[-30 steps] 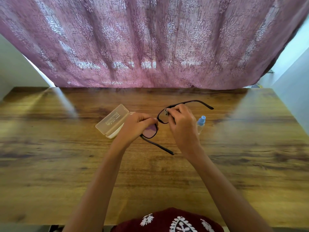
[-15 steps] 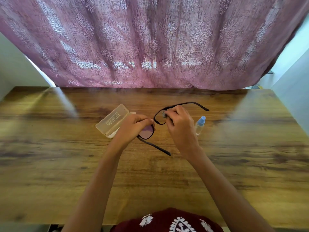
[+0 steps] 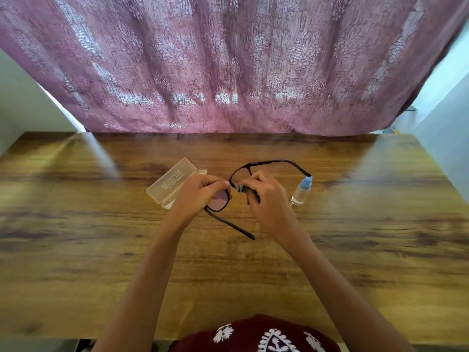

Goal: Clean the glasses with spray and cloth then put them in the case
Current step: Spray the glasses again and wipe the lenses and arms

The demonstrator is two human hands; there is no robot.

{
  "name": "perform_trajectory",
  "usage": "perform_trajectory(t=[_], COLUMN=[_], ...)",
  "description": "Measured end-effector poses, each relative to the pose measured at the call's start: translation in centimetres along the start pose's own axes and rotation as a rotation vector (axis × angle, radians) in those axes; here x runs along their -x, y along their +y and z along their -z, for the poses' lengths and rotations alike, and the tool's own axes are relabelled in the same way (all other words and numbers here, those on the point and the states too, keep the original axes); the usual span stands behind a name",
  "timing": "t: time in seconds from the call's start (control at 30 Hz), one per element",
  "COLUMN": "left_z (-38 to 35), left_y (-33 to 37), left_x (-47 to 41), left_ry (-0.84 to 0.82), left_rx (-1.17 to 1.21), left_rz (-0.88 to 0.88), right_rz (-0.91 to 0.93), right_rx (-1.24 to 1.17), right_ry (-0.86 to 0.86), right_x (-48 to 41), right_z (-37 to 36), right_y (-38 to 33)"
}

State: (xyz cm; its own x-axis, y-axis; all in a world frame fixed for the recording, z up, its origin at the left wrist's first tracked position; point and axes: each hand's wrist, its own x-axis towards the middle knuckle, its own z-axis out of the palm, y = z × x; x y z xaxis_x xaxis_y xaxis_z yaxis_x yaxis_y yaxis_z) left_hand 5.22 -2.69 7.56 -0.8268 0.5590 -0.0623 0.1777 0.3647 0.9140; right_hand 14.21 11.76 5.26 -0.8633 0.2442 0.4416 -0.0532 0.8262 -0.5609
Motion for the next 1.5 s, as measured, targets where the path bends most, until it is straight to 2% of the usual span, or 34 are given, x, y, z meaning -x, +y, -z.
perform_trajectory(t=[0.23, 0.5, 0.6, 0.77, 0.87, 1.03, 1.17, 1.3, 1.4, 1.5], left_z=[0.1, 0.3, 0.0, -0.6, -0.6, 0.0, 0.4, 0.7, 0.8, 1.1], left_y=[-0.2, -0.1, -0.2, -0.2, -0.6, -1.0, -1.0, -0.8, -0.4, -0.4], left_x=[-0.3, 0.0, 0.0, 0.2, 0.2, 0.6, 0.7, 0.2, 0.2, 0.2], left_ry=[0.007, -0.043, -0.055, -0.089, -0.109, -0.054, 0.028, 0.125, 0.125, 0.133], left_rx=[-0.03, -0.062, -0.054, 0.003, -0.001, 0.047, 0.09, 0.088, 0.059, 0.037], left_rz=[-0.035, -0.017, 0.005, 0.042, 0.061, 0.093, 0.147, 0.22, 0.248, 0.256], right_rz=[-0.036, 0.087, 0.088, 0.157, 0.185, 0.127, -0.092, -0.425, -0.356, -0.289], right_rx=[-0.121, 0.217, 0.201, 0.075, 0.118, 0.201, -0.133, -0.726, -0.875, -0.883], right_ry=[0.006, -0.039, 0.005, -0.015, 0.034, 0.088, 0.102, -0.146, -0.276, -0.255], right_x=[-0.7, 0.5, 0.7, 1.2, 0.6, 0.2, 0.9, 1.0, 1.2, 1.3], right_z=[-0.3, -0.2, -0.1, -0.4, -0.6, -1.1, -0.4, 1.0, 1.3, 0.5], right_y=[-0.3, 1.7, 1.9, 1.0, 1.3, 1.7, 0.7, -1.6, -3.7, -4.8])
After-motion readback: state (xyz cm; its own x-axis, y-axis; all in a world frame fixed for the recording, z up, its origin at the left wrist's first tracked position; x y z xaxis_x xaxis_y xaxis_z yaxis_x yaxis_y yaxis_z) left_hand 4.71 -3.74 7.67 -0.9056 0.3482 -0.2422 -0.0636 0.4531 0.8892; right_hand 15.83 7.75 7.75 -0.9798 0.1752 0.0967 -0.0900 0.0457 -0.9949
